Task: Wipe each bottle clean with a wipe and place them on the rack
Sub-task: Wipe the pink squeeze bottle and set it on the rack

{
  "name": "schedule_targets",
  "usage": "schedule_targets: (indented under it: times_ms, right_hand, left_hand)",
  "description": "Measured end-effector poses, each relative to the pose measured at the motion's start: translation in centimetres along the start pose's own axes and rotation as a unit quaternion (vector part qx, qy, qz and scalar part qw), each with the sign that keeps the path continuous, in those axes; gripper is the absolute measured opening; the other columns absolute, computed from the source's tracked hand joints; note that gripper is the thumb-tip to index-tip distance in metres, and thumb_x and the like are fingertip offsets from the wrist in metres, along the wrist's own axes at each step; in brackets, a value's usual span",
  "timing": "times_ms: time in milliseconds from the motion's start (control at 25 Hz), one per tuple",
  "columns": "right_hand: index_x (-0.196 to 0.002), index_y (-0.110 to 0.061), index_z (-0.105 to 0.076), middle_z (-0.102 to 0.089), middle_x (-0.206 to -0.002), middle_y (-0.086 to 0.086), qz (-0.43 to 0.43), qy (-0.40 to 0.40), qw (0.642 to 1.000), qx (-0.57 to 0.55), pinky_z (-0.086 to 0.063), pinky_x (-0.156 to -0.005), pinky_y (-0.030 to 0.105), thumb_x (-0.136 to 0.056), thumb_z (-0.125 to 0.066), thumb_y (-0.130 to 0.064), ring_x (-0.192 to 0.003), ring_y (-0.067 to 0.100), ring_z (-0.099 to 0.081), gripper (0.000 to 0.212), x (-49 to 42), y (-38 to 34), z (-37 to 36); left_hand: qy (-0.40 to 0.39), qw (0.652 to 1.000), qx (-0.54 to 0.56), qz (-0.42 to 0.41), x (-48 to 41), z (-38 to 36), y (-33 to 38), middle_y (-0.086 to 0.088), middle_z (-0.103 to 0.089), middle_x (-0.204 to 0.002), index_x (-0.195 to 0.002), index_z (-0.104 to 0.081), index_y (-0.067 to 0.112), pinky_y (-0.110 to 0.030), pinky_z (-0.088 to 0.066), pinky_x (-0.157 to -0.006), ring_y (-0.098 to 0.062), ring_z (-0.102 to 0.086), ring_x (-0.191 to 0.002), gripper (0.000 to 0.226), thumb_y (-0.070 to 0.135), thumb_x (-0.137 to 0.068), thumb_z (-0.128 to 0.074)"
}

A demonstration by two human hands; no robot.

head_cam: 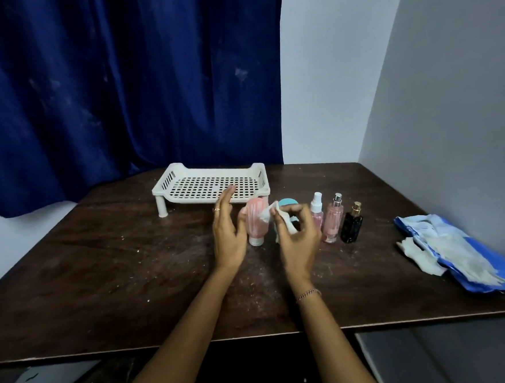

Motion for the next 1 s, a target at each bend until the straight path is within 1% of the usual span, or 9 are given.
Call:
schedule_targets:
  times_ms: [120,200,400,520,640,720,840,920,1000]
  right_hand:
    - [-0.092,-0.011,-0.068,-0.066,-0.091,-0.001,0.073,-0.017,0.996,0.054,-0.046,-0.078,0.020,-0.076,-0.070,0.001,-0.088,0.011,-0.058,0.020,0.3,-0.2,-0.4]
    - [-0.097,-0.007,-0.069,-0.065,-0.095,-0.001,0.102,-0.042,0.991,0.077,-0.044,-0.081,0.016,-0.076,-0.070,-0.001,-0.092,0.009,-0.056,0.022,0.4,-0.4,-1.0]
    - [-0.114,-0.005,-0.062,-0.056,-0.110,0.007,0.102,-0.050,0.990,0.085,-0.046,-0.093,0.026,-0.083,-0.065,-0.003,-0.108,0.011,-0.052,0.030,0.4,-0.5,-1.7]
    - [-0.118,-0.008,-0.060,-0.048,-0.113,0.002,0.118,-0.031,0.989,0.086,-0.043,-0.095,0.021,-0.084,-0.059,0.005,-0.109,0.002,-0.045,0.036,-0.2,-1.1,-2.1]
    - [-0.115,-0.009,-0.063,-0.053,-0.107,0.001,0.111,-0.040,0.991,0.070,-0.049,-0.088,0.030,-0.083,-0.056,0.010,-0.103,0.007,-0.051,0.038,-0.7,-1.3,-3.8]
    - [-0.113,-0.009,-0.064,-0.060,-0.104,0.001,0.106,-0.039,0.991,0.069,-0.051,-0.085,0.031,-0.084,-0.058,0.006,-0.098,0.011,-0.056,0.033,-0.5,-1.1,-4.7]
    - [-0.107,-0.011,-0.068,-0.066,-0.099,0.001,0.136,-0.017,0.985,0.105,-0.046,-0.086,0.023,-0.083,-0.064,0.000,-0.095,0.015,-0.056,0.027,-0.1,-0.6,-4.9]
    - [-0.106,-0.011,-0.068,-0.065,-0.098,0.002,0.134,-0.033,0.984,0.115,-0.046,-0.085,0.024,-0.082,-0.065,0.001,-0.095,0.014,-0.055,0.028,0.1,-0.2,-5.1]
    - [-0.105,-0.010,-0.068,-0.062,-0.097,0.004,0.122,-0.062,0.985,0.103,-0.047,-0.084,0.028,-0.081,-0.063,0.004,-0.094,0.015,-0.054,0.028,0.2,0.2,-5.5]
  left_hand:
    - [-0.065,0.995,0.072,0.035,0.0,-1.1,-0.7,-0.001,-0.042,-0.143,-0.140,-0.036,0.011,-0.025,-0.035,-0.111,-0.013,-0.041,-0.134,0.051,-0.003,-0.092,-0.047]
    - [-0.088,0.992,0.080,0.053,-0.2,-1.6,-1.1,0.001,-0.047,-0.139,-0.139,-0.039,0.013,-0.024,-0.038,-0.108,-0.012,-0.046,-0.129,0.051,-0.004,-0.092,-0.048]
    - [-0.066,0.990,0.102,0.075,-0.5,-1.0,-0.8,-0.002,-0.065,-0.114,-0.118,-0.058,0.019,-0.016,-0.049,-0.089,-0.002,-0.062,-0.101,0.037,-0.004,-0.090,-0.051]
    - [-0.051,0.990,0.102,0.085,-0.5,-0.3,-0.8,0.002,-0.065,-0.110,-0.117,-0.061,0.015,-0.011,-0.049,-0.082,-0.004,-0.062,-0.100,0.033,-0.002,-0.089,-0.055]
    - [-0.040,0.991,0.103,0.082,-0.5,0.7,-1.2,-0.004,-0.066,-0.112,-0.119,-0.060,0.008,-0.014,-0.049,-0.084,-0.010,-0.063,-0.101,0.033,-0.002,-0.088,-0.057]
    - [-0.033,0.990,0.106,0.082,-0.5,1.4,-1.4,-0.008,-0.067,-0.110,-0.119,-0.060,0.006,-0.015,-0.049,-0.083,-0.009,-0.063,-0.097,0.033,-0.002,-0.087,-0.059]
    - [-0.018,0.990,0.115,0.077,-0.4,2.3,-1.5,-0.005,-0.067,-0.110,-0.119,-0.060,0.012,-0.017,-0.050,-0.084,-0.009,-0.064,-0.096,0.036,0.000,-0.086,-0.062]
    - [-0.010,0.991,0.113,0.066,-0.5,2.7,-1.7,-0.004,-0.067,-0.108,-0.115,-0.060,0.019,-0.023,-0.051,-0.085,-0.014,-0.064,-0.098,0.036,0.003,-0.084,-0.063]
    - [0.003,0.994,0.097,0.059,-0.5,3.0,-1.9,-0.001,-0.067,-0.105,-0.110,-0.060,0.022,-0.024,-0.051,-0.085,-0.012,-0.064,-0.096,0.036,-0.001,-0.082,-0.063]
Point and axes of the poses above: each hand's wrist, its own x-axis away from the middle knuckle, its own z-axis out of the back of the hand, y = z × x, the point moved 6 cm from there along -x, towards the middle knuckle
